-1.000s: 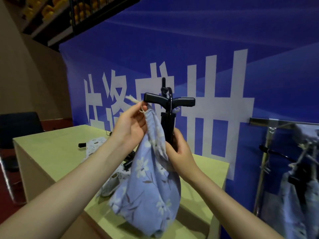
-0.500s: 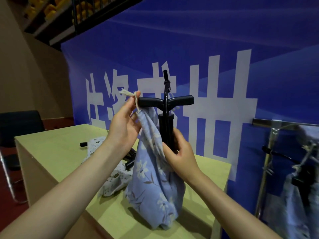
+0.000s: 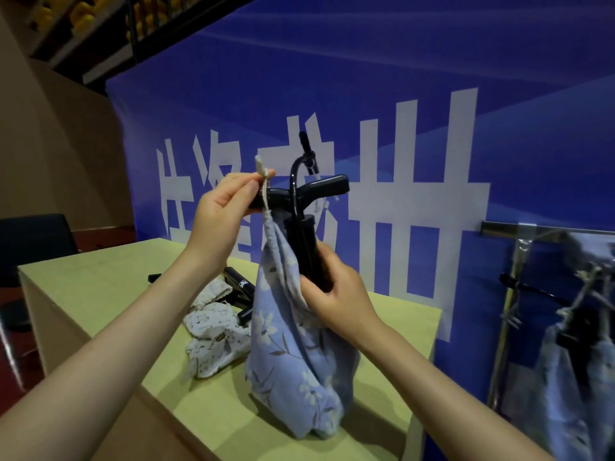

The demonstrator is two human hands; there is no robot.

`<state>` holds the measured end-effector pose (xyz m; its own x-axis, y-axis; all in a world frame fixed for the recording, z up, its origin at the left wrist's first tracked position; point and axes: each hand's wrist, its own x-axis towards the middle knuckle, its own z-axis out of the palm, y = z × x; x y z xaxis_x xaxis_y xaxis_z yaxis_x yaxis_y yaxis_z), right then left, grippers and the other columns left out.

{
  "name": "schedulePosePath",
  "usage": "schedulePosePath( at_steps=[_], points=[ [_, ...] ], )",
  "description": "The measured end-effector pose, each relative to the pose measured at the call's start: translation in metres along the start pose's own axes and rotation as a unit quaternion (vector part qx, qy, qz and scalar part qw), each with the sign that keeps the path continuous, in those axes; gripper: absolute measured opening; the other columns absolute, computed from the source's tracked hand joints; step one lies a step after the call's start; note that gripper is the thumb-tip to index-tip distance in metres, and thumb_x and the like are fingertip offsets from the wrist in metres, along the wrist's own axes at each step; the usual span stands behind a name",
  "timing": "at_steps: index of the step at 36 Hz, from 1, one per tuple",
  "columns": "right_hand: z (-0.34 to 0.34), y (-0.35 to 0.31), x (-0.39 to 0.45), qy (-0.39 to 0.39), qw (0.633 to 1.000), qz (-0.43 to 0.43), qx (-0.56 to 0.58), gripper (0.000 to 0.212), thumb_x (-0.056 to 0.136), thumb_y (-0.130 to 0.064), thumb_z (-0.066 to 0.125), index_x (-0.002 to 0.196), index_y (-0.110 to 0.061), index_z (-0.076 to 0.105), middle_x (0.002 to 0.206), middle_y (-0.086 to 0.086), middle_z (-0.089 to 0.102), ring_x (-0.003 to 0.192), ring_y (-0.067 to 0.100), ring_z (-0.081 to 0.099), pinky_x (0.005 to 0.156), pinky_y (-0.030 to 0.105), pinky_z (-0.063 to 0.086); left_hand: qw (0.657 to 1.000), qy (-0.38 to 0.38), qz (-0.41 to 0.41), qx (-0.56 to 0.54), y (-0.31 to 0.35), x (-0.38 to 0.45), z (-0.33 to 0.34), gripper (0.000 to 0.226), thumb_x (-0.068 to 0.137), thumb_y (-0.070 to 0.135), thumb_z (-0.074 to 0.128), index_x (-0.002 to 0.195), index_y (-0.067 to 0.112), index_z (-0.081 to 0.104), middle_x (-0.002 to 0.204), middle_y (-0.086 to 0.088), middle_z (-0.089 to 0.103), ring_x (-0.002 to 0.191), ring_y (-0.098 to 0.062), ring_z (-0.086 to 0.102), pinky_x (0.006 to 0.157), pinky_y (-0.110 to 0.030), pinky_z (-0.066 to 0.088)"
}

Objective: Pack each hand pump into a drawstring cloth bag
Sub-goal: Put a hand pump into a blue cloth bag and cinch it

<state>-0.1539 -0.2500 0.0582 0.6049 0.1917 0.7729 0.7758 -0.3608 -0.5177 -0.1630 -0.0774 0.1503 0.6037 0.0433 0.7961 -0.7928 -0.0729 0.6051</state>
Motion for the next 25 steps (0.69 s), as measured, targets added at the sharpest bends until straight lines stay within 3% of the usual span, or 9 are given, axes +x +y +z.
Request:
schedulePosePath(
  at_steps=[5, 7, 9, 12, 13, 15, 18, 21, 25],
  points=[
    [0.005, 0.006, 0.003, -0.048, 0.999, -0.006, 0.024, 0.041, 0.09, -0.043, 0.042, 0.132, -0.041, 0.042, 0.103, 0.004, 0.066, 0.091, 0.025, 0.063, 0.078, 0.053, 0.052, 0.998, -0.044, -0.031, 0.017, 0.01, 0.006, 0.003, 0.024, 0.101, 0.018, 0.046, 0.104, 0.022, 0.07, 0.094, 0.005, 0.073, 0.091, -0.011, 0.069, 0.074, -0.021, 0.054],
    [0.004, 0.009, 0.003, -0.055, 0.996, 0.006, 0.072, 0.036, 0.094, -0.044, 0.035, 0.127, -0.043, 0.047, 0.114, -0.006, 0.063, 0.107, 0.017, 0.058, 0.092, 0.042, 0.049, 0.998, -0.05, -0.045, 0.018, 0.011, 0.007, 0.004, 0.022, 0.1, 0.02, 0.048, 0.103, 0.021, 0.07, 0.092, 0.005, 0.073, 0.089, -0.011, 0.07, 0.072, -0.022, 0.055],
    [0.003, 0.013, 0.001, -0.004, 0.991, 0.029, 0.133, 0.036, 0.096, -0.043, 0.027, 0.121, -0.045, 0.053, 0.111, -0.021, 0.059, 0.115, 0.011, 0.051, 0.1, 0.028, 0.041, 0.998, -0.038, -0.051, 0.013, 0.01, 0.008, 0.004, 0.021, 0.1, 0.019, 0.049, 0.103, 0.02, 0.07, 0.092, 0.004, 0.073, 0.088, -0.011, 0.07, 0.071, -0.022, 0.055],
    [-0.003, 0.028, 0.002, 0.084, 0.981, 0.113, 0.131, 0.049, 0.09, -0.056, 0.029, 0.124, -0.033, 0.055, 0.114, -0.011, 0.058, 0.12, 0.015, 0.048, 0.101, 0.028, 0.038, 0.998, -0.022, -0.066, 0.002, 0.007, 0.007, 0.002, 0.023, 0.1, 0.018, 0.047, 0.102, 0.017, 0.07, 0.093, 0.001, 0.072, 0.087, -0.012, 0.069, 0.072, -0.025, 0.055],
    [-0.008, 0.031, 0.004, 0.057, 0.974, 0.176, 0.132, 0.052, 0.088, -0.059, 0.035, 0.125, -0.028, 0.055, 0.114, -0.007, 0.057, 0.117, 0.015, 0.051, 0.098, 0.03, 0.041, 0.997, -0.018, -0.074, -0.004, 0.006, 0.007, 0.002, 0.023, 0.1, 0.018, 0.047, 0.102, 0.017, 0.07, 0.093, 0.001, 0.072, 0.087, -0.013, 0.069, 0.073, -0.027, 0.056],
    [-0.017, 0.035, 0.004, -0.06, 0.94, 0.293, 0.166, 0.052, 0.09, -0.058, 0.046, 0.117, -0.016, 0.059, 0.101, 0.001, 0.058, 0.094, 0.017, 0.057, 0.081, 0.029, 0.046, 0.996, -0.012, -0.085, -0.012, 0.005, 0.007, 0.001, 0.023, 0.1, 0.018, 0.047, 0.1, 0.018, 0.07, 0.09, 0.002, 0.072, 0.087, -0.013, 0.068, 0.076, -0.031, 0.056],
    [-0.027, 0.042, -0.002, -0.158, 0.904, 0.34, 0.204, 0.065, 0.082, -0.064, 0.055, 0.107, -0.005, 0.066, 0.091, 0.01, 0.057, 0.081, 0.022, 0.052, 0.073, 0.03, 0.045, 0.996, -0.011, -0.092, -0.007, 0.004, 0.009, 0.004, 0.023, 0.1, 0.019, 0.048, 0.098, 0.02, 0.071, 0.088, 0.004, 0.073, 0.086, -0.013, 0.069, 0.075, -0.03, 0.056],
    [-0.029, 0.043, -0.007, -0.166, 0.917, 0.3, 0.205, 0.035, 0.091, -0.043, 0.058, 0.098, -0.011, 0.071, 0.085, 0.007, 0.059, 0.08, 0.019, 0.052, 0.074, 0.032, 0.043, 0.995, -0.008, -0.095, -0.005, 0.004, 0.01, 0.008, 0.022, 0.1, 0.02, 0.048, 0.098, 0.021, 0.07, 0.085, 0.006, 0.072, 0.082, -0.009, 0.069, 0.071, -0.024, 0.055],
    [-0.032, 0.042, -0.005, -0.103, 0.946, 0.281, 0.126, 0.02, 0.095, -0.021, 0.056, 0.09, -0.004, 0.067, 0.079, 0.007, 0.06, 0.074, 0.017, 0.053, 0.063, 0.027, 0.043, 0.997, 0.003, -0.075, 0.001, 0.004, 0.009, 0.012, 0.022, 0.1, 0.02, 0.048, 0.1, 0.021, 0.07, 0.088, 0.004, 0.07, 0.078, -0.006, 0.067, 0.068, -0.021, 0.054]
  ],
)
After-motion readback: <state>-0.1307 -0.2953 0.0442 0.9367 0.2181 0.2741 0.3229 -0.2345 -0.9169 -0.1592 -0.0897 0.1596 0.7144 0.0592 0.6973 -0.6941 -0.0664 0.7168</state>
